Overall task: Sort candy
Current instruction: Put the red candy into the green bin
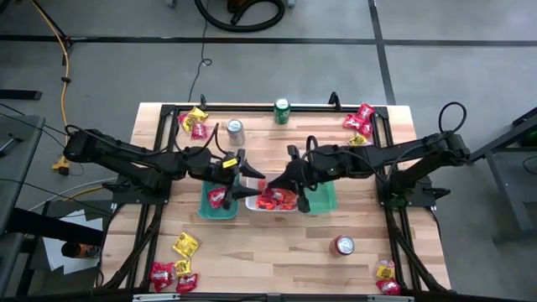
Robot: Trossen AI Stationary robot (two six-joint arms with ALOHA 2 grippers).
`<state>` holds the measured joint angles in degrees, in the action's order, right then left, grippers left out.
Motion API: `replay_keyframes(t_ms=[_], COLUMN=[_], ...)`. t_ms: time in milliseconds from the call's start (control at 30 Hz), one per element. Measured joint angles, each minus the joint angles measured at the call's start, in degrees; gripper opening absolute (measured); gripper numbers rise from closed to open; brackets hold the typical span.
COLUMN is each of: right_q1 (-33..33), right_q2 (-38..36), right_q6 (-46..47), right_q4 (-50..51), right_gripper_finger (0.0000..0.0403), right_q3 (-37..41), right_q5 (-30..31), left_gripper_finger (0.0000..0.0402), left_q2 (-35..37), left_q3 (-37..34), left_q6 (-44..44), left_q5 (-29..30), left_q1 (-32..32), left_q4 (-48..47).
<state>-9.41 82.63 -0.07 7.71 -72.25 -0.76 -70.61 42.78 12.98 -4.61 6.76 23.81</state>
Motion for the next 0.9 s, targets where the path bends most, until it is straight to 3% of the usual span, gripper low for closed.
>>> replay_keyframes(t_ms=[300,633,900], right_q1=[0.0,0.3,0.4], right_q2=[0.0,0.2,0.2], right_q6=[-3.8,-6.4,-6.4], right_q4=[-3.2,-4.5,-4.6], right_gripper_finger=[0.0000,0.0000,0.0000], right_q3=[0.0,0.0,0.0], right_q5=[-3.8,-3.9,-3.9], left_gripper_finger=[0.0231,0.0231,0.0229], left_q2=[-0.1,-3.6,-5.9], left_q3=[0.0,0.0,0.0], left_q6=[1.9,7.0,7.9], left_q5=[-1.3,-6.9,-7.9], left_q1=[0.0,0.0,0.0], left_q4=[3.7,9.4,13.9])
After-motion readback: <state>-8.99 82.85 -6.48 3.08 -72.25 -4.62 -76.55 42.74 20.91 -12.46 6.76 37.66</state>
